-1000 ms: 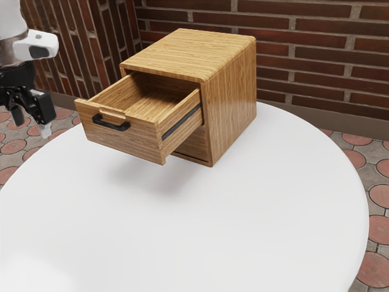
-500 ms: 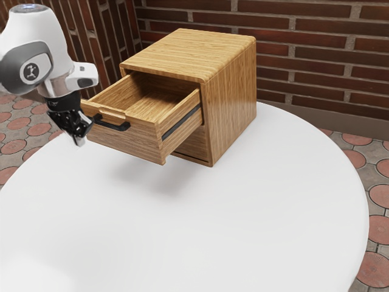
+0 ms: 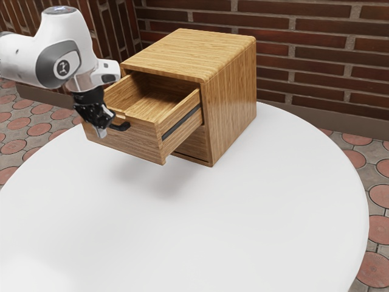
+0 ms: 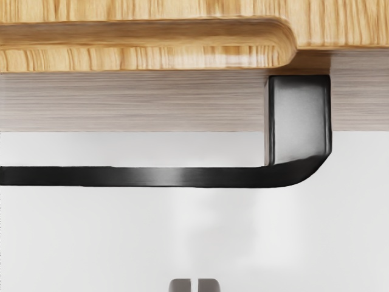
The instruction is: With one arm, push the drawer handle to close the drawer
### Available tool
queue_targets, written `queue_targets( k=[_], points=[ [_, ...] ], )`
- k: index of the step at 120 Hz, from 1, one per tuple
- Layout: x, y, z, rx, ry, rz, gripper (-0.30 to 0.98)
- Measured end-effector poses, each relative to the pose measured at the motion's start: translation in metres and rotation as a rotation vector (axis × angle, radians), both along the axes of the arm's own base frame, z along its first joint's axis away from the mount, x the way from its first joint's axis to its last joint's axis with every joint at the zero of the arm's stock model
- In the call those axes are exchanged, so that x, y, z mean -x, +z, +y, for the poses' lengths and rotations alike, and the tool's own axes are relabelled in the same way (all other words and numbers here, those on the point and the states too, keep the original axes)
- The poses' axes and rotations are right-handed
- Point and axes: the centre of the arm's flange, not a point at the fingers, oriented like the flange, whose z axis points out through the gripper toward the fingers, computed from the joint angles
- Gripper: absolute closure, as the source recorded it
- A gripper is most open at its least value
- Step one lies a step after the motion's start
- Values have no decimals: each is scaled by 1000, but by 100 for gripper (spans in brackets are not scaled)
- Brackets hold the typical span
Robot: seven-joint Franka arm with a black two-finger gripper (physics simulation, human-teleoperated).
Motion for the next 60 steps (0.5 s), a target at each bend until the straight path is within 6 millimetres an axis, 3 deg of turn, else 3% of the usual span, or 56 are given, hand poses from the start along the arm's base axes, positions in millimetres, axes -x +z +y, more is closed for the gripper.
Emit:
queue_targets(
  k=[60],
  points=[
    [-56,-11,16,0,-50,0,79]
  ],
)
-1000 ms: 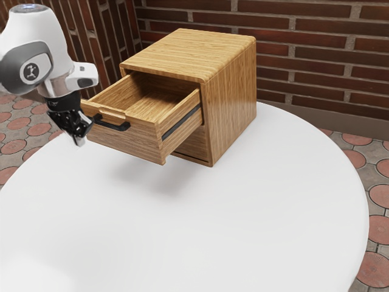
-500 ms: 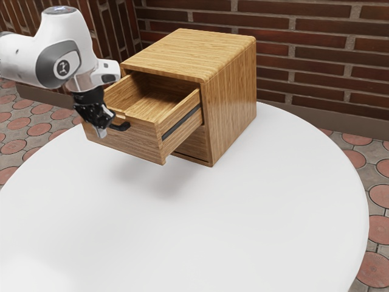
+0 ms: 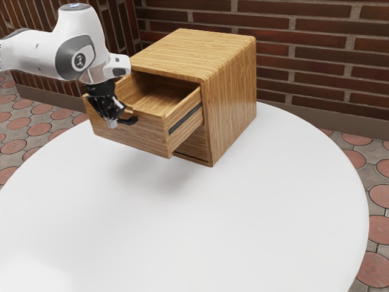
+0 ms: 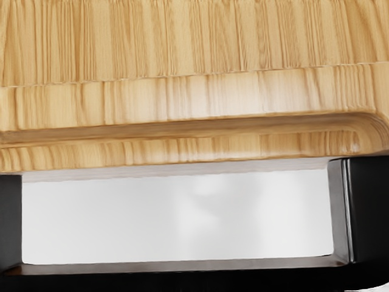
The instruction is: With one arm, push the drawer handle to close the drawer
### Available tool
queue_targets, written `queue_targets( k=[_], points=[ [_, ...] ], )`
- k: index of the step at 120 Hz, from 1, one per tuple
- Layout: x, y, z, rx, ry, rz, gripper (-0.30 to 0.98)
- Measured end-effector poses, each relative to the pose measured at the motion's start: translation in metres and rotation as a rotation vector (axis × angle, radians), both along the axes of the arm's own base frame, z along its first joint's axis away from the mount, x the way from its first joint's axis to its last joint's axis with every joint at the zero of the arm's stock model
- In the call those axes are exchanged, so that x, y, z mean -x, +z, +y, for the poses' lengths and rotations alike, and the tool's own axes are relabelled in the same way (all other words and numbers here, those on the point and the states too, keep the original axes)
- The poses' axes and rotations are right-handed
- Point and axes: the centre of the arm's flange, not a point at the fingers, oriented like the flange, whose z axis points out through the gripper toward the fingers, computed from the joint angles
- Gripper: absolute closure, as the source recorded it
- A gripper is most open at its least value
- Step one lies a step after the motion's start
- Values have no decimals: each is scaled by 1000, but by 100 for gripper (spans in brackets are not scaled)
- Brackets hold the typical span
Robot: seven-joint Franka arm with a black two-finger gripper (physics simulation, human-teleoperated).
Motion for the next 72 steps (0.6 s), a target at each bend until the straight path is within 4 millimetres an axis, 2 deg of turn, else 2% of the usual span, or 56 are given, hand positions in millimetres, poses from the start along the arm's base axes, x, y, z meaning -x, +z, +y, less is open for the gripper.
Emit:
queue_targets(
  k=[25,48,72],
  points=[
    [-26,6,-5,-2,-30,-7,79],
    [-49,0,-7,-3,-48,19,79],
    [-67,3,-9,-3,-60,28,79]
  ],
)
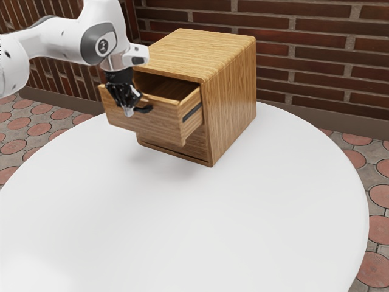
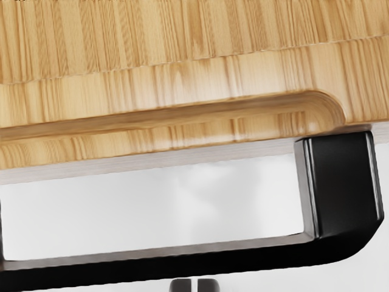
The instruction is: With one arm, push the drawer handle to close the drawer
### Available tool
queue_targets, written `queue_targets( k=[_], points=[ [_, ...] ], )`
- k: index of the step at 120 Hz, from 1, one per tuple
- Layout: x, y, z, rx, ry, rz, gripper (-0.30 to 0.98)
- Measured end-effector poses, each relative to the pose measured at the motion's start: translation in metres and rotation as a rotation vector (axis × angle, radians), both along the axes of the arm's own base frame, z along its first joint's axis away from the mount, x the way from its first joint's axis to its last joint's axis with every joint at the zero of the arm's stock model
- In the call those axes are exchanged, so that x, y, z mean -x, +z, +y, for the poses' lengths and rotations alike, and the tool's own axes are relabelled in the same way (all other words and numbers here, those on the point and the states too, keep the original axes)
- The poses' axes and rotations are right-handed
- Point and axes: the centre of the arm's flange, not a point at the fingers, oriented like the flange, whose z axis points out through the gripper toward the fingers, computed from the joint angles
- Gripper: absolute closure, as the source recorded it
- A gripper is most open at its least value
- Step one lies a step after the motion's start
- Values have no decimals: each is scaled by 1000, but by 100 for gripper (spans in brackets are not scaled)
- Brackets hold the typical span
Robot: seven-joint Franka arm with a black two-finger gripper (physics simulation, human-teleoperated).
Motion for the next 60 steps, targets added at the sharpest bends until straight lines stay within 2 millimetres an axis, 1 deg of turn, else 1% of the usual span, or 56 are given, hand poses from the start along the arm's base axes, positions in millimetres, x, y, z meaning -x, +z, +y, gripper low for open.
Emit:
queue_targets(
  k=[22,49,60],
  points=[
    [-17,-3,-1,-1,-8,10,79],
    [-31,3,0,-3,-10,-5,78],
    [-38,-3,0,-7,-12,-13,79]
  ],
)
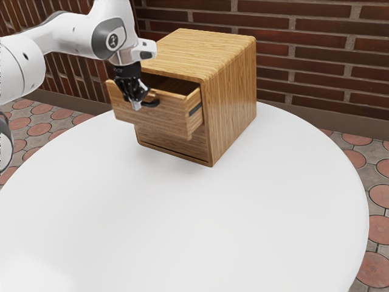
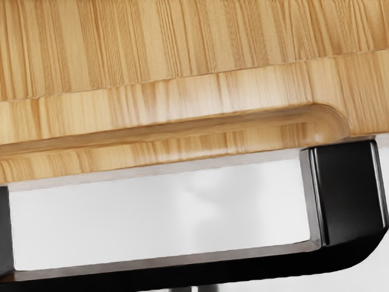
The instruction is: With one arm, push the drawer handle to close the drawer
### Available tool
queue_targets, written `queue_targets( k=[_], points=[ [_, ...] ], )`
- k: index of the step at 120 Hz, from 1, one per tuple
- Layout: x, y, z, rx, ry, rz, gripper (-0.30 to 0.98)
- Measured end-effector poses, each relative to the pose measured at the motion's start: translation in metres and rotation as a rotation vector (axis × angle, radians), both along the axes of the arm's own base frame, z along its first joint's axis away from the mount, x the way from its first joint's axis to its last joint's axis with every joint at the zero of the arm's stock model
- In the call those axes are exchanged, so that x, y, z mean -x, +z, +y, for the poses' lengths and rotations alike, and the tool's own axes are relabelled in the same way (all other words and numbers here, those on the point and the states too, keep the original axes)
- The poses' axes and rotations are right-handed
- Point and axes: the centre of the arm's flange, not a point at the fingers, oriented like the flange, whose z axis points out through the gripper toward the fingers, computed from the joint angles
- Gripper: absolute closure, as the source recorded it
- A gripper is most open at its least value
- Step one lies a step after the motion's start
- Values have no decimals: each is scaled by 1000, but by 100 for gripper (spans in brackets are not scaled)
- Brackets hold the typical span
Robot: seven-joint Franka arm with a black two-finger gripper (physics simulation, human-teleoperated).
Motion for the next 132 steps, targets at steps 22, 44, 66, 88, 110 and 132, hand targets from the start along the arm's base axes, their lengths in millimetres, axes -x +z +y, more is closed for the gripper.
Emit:
queue_targets(
  k=[22,44,66,88,110,132],
  points=[
    [-9,-4,3,-11,0,-49,79],
    [-21,-8,0,-14,-13,-121,78],
    [-37,-1,-9,-13,-29,-201,78],
    [-48,1,-13,-13,-37,-243,79],
    [-15,19,-19,-5,-38,-221,79],
    [130,75,-83,83,-75,-114,46]
  ],
)
